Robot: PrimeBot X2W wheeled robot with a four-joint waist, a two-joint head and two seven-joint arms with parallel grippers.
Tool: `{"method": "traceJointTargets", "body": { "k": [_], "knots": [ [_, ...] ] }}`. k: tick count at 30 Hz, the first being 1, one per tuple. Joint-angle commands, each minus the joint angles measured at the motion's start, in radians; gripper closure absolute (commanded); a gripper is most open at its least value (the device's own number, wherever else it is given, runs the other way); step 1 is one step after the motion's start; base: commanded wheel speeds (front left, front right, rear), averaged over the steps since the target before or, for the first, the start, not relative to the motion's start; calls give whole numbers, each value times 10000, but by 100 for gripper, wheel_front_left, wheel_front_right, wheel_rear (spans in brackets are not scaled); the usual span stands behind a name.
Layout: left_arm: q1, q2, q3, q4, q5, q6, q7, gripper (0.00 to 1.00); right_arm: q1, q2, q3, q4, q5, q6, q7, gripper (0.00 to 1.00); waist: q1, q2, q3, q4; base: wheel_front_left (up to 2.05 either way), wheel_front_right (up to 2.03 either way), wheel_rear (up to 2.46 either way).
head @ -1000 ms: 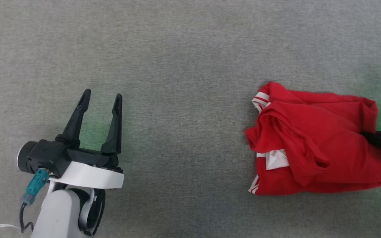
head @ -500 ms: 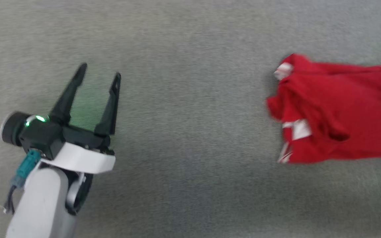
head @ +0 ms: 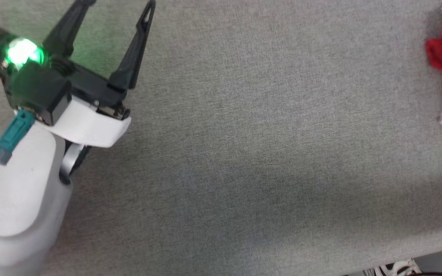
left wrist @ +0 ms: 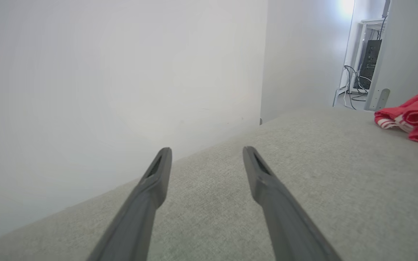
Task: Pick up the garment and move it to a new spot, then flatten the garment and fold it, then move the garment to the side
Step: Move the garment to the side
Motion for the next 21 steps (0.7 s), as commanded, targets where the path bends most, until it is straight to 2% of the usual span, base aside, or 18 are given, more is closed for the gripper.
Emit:
{"method": "traceJointTargets", "body": {
  "k": [1, 8, 16, 17, 18, 19, 21],
  "knots": [
    [-278, 77, -77, -31, -26, 9, -45, 0, -371, 34, -35, 313, -239, -21, -271, 100, 0, 0, 321, -178, 0, 0, 0],
    [-1224, 246, -271, -100, -64, 9, -43, 0, -2107, 418, 30, 2262, -1615, -19, -1418, 100, 0, 0, 864, -272, 0, 0, 0],
    [-1558, 445, -408, -60, -91, 11, -43, 0, -3492, 752, 434, 4041, -2271, -15, -2659, 100, 0, 0, 1069, -240, 0, 0, 0],
    [-1514, 447, -377, -46, -102, 11, -43, 0, -3573, 729, 465, 4212, -2355, -15, -2814, 81, 0, 0, 1041, -227, 0, 0, 0],
    [-1451, 437, -352, -30, -106, 11, -43, 0, -3644, 705, 479, 4353, -2409, -15, -2992, 35, 0, 0, 997, -210, 0, 0, 0],
    [-1383, 408, -315, -21, -109, 11, -43, 0, -3714, 667, 502, 4500, -2437, -15, -3137, 0, 0, 0, 937, -189, 0, 0, 0],
    [-1231, 327, -246, 7, -118, 9, -43, 0, -3794, 636, 633, 4725, -2528, -15, -3334, 0, 0, 0, 771, -139, 0, 0, 0]
  ]
}}
